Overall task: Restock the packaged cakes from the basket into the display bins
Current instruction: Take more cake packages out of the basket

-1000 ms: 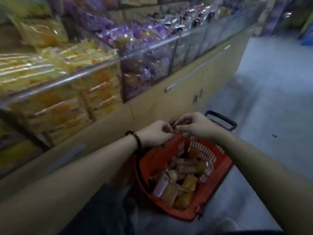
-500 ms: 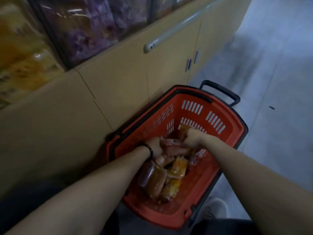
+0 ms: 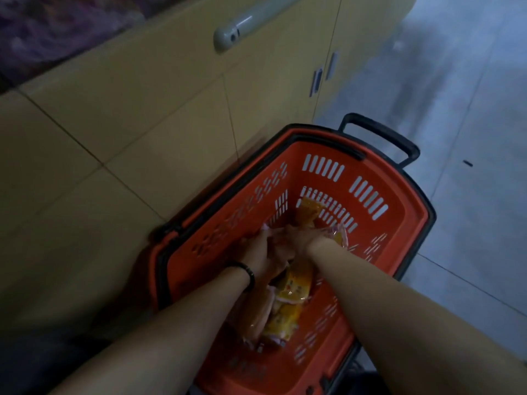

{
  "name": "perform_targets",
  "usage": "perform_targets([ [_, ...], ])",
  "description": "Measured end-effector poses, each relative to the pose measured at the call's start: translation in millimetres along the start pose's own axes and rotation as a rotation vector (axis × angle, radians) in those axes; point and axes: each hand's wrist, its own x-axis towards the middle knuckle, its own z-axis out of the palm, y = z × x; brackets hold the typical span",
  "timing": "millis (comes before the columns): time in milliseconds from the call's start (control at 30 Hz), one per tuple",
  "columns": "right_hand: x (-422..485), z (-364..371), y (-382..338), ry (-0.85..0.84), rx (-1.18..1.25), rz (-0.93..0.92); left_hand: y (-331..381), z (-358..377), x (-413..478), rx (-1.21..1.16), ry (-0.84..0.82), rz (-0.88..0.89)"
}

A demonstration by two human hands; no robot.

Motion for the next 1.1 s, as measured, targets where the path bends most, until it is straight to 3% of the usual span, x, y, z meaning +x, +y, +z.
perform_targets([
  [167, 9, 1, 9, -0.022, 0.081, -0.055, 30, -23, -18, -0.07, -0.054, -0.003],
  [433, 0, -49, 36, -0.26, 0.171, -0.103, 43, -22, -12, 0.188, 0.01, 0.197],
  [567, -11, -59, 49, -0.142, 0.243, -0.117, 42, -30, -15, 0.163, 0.133, 0.168],
  [667, -14, -50, 61, -0.015, 0.272, -0.043, 37, -34, -24, 0.152, 0.106, 0.19],
  [833, -20, -25, 60, -0.109, 0.034, 0.08, 31, -38, -30, 0.038, 0.08, 0.074],
  [967, -10, -6, 56, -0.231, 0.054, 0.097, 23, -45, -35, -0.1, 0.117, 0.032],
  [1100, -3, 4, 56, -0.179, -0.017, 0.117, 17, -52, -32, -0.083, 0.091, -0.019],
])
